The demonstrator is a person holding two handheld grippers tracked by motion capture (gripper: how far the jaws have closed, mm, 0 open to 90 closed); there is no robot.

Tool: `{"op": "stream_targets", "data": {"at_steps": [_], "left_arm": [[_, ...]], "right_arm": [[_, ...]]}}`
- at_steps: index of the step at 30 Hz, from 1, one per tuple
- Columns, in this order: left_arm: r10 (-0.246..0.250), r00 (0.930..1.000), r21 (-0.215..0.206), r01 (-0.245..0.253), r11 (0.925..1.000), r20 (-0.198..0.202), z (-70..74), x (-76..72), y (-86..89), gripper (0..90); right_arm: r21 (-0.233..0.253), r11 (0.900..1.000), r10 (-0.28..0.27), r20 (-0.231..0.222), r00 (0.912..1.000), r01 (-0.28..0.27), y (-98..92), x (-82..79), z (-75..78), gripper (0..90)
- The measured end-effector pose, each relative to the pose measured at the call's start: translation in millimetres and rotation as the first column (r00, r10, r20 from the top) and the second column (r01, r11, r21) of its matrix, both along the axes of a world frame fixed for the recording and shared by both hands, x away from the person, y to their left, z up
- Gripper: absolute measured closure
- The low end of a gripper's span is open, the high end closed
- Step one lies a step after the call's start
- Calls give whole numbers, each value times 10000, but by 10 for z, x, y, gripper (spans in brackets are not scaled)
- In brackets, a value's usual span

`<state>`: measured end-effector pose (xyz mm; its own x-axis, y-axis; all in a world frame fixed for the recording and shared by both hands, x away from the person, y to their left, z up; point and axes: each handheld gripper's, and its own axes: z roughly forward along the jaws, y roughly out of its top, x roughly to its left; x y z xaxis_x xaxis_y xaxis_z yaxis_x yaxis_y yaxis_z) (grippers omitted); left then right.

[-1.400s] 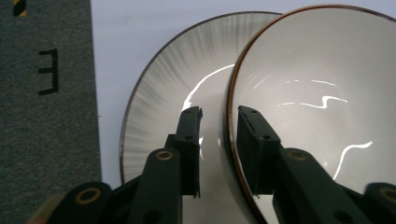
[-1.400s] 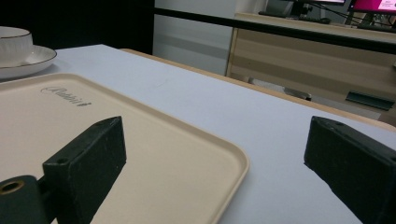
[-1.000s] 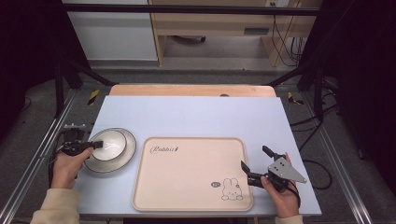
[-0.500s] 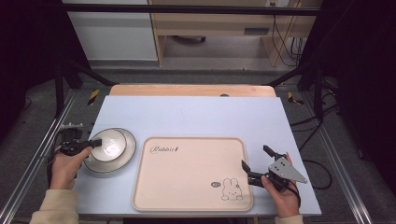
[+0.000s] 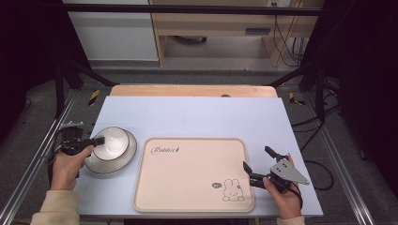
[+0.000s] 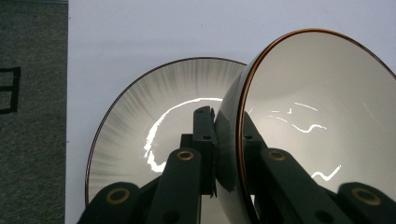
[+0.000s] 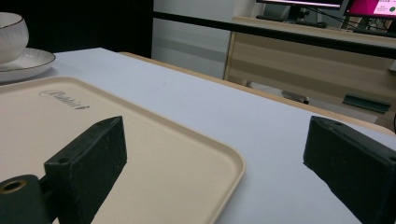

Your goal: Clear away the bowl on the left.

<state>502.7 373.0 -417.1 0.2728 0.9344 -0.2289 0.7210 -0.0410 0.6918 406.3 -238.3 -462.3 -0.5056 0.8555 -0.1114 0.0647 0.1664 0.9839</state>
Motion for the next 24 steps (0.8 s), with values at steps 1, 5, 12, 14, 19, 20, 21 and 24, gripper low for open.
{"op": "stream_targets", "data": {"at_steps": [1,5,12,14,19,20,21,24], "left_arm": [[-11,10000,5,11,10000,-6,2,-5,-4,827],[-48,10000,-38,48,10000,74,32,-21,-9,827],[-241,9993,-193,246,9995,268,102,-35,-50,827],[-284,9992,-189,289,9994,269,105,-38,-70,827],[-503,9983,-256,511,9984,309,153,-44,-137,827],[-520,9981,-276,530,9982,338,170,-47,-158,827],[-553,9978,-289,563,9980,359,185,-51,-176,827],[-675,9968,-386,691,9969,418,225,-52,-229,827]], "right_arm": [[3,10000,14,-12,10000,-14,2,0,-1,62],[10,10000,50,30,10000,-50,0,-7,1,62],[-18,10000,57,-3,10000,-57,14,-3,0,62],[-34,10000,43,-27,10000,-43,16,3,-7,62],[25,10000,-96,-19,10000,96,-2,-9,-1,62],[34,10000,-86,-1,10000,86,-2,-9,-1,62],[16,10000,-58,9,10000,58,-1,-12,2,62],[4,10000,-3,38,10000,3,8,-10,8,62]]}}
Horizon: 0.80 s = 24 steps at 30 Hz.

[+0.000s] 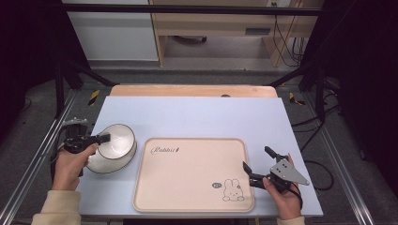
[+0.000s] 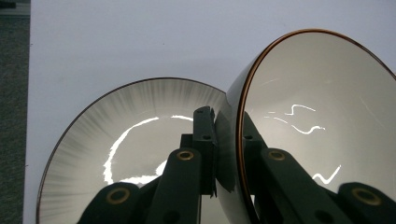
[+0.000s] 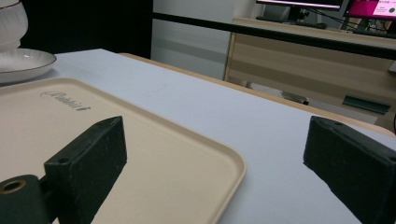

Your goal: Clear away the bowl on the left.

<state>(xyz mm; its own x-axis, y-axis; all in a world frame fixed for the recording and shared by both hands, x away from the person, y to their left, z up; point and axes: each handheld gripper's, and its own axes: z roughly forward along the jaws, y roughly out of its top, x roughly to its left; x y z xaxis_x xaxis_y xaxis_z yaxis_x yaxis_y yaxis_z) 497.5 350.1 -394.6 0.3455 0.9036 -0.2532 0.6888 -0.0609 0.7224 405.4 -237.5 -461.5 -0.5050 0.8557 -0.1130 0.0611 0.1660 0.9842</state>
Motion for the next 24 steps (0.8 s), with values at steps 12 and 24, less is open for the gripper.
{"op": "stream_targets", "data": {"at_steps": [12,24], "left_arm": [[-1304,9913,-345,1310,9908,203,127,29,-443,827],[-2358,9718,-227,2359,9715,76,172,165,-1000,827]], "right_arm": [[-173,9997,161,-121,9998,-163,52,32,-24,62],[113,9999,-17,207,9998,14,5,-17,19,62]]}}
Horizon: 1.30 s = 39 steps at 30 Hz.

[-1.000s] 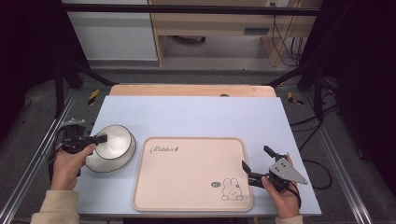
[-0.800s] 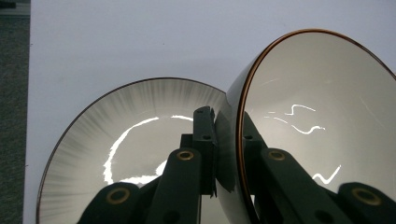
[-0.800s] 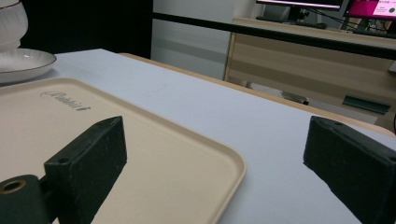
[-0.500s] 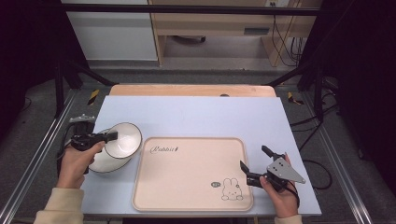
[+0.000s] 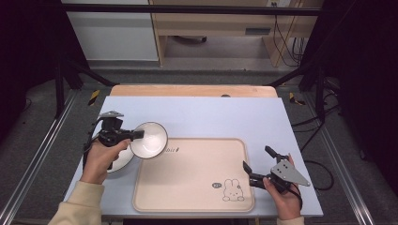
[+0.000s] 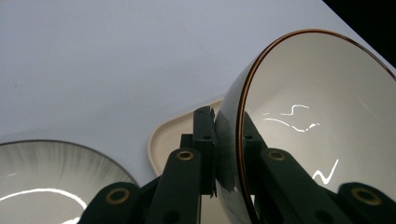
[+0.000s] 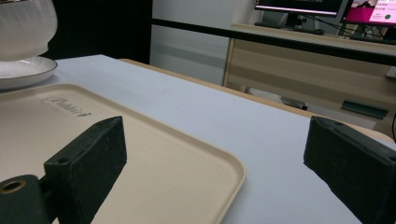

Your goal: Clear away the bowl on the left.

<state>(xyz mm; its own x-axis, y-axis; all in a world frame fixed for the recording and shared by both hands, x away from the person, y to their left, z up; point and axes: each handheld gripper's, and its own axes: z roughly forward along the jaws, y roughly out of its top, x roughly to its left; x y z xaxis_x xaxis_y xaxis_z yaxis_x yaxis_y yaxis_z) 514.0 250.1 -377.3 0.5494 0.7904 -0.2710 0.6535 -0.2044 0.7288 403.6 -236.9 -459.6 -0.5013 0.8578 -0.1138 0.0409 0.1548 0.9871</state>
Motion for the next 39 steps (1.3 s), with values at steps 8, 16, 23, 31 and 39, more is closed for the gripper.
{"op": "stream_targets", "data": {"at_steps": [8,16,23,31,39], "left_arm": [[-662,9977,101,663,9977,-149,-47,70,-368,827],[-1241,9899,311,1264,9915,-684,-236,111,-722,827],[-1582,9830,469,1630,9855,-926,-331,77,-981,827],[-2060,9730,664,2134,9747,-1037,-393,26,-1274,827],[-2138,9701,1114,2265,9676,-1154,-449,22,-1402,827]], "right_arm": [[-20,10000,-63,0,10000,63,11,18,4,65],[-218,9997,-145,12,9999,145,21,9,1,65],[-72,9996,-277,83,9996,277,27,13,10,64],[162,9997,-169,173,9997,167,14,38,13,62],[808,9967,-56,476,9988,17,3,49,28,66]]}}
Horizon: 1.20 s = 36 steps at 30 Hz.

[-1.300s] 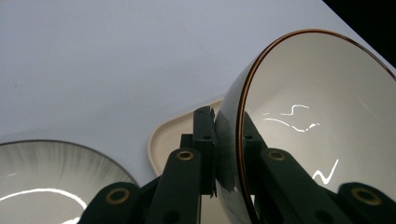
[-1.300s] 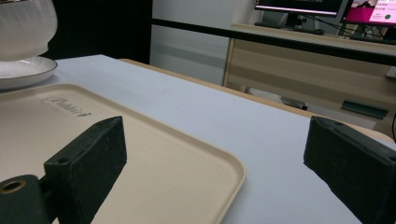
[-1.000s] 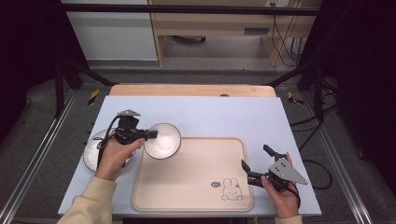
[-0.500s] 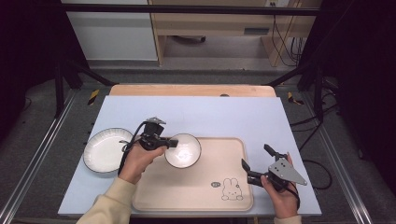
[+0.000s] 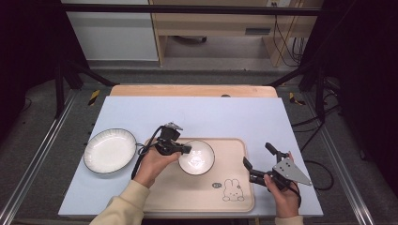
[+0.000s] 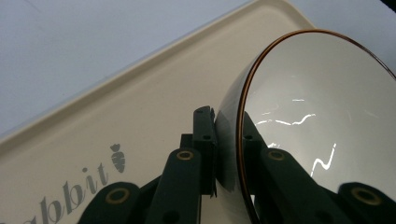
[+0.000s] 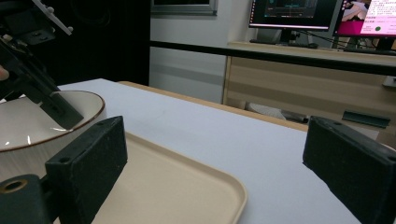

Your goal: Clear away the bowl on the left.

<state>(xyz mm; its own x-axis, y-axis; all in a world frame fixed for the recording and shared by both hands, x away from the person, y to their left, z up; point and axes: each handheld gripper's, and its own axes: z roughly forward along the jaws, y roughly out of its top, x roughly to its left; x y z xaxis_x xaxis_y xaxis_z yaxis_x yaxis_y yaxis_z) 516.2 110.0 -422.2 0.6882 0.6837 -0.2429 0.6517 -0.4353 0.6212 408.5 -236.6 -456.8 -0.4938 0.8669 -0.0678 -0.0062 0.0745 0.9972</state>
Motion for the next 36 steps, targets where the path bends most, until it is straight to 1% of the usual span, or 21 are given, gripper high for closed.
{"op": "stream_targets", "data": {"at_steps": [1,3,7,10,15,21,23,24,26,27,36], "left_arm": [[-12,10000,11,12,10000,18,-10,-6,-17,827],[-89,10000,32,89,10000,-4,-18,-8,-37,827],[-148,9999,-178,148,9997,-13,-31,-14,-81,827],[-202,9998,-210,201,9996,-31,-35,-21,-98,827],[-267,9996,-113,267,9996,0,-52,-30,-117,827],[-363,9992,2,363,9993,-138,-93,-40,-137,827],[-456,9989,54,456,9989,-145,-110,-43,-143,827],[-545,9983,86,547,9985,-217,-119,-46,-145,827],[-566,9980,79,568,9984,-282,-133,-58,-151,826],[-640,9975,144,645,9978,-308,-139,-59,-147,827],[-696,9966,57,700,9975,-442,-192,-68,-148,826]], "right_arm": [[-63,10000,37,20,10000,-37,3,0,-1,65],[-40,10000,83,7,10000,-83,13,-1,-3,65],[-122,9996,247,89,9997,-246,23,-10,2,65],[-96,9996,262,200,9995,-260,20,-12,3,64],[-18,9996,284,153,9995,-284,15,-18,4,65],[-64,9995,302,143,9994,-301,21,-17,2,64],[-90,9996,279,117,9995,-277,20,-14,-1,65],[-90,9996,279,95,9996,-278,22,-15,-3,64],[-105,9995,293,74,9995,-292,27,-15,-3,64],[-116,9995,300,63,9995,-299,29,-16,-2,64],[-105,9993,354,57,9994,-353,33,-13,-1,65]]}}
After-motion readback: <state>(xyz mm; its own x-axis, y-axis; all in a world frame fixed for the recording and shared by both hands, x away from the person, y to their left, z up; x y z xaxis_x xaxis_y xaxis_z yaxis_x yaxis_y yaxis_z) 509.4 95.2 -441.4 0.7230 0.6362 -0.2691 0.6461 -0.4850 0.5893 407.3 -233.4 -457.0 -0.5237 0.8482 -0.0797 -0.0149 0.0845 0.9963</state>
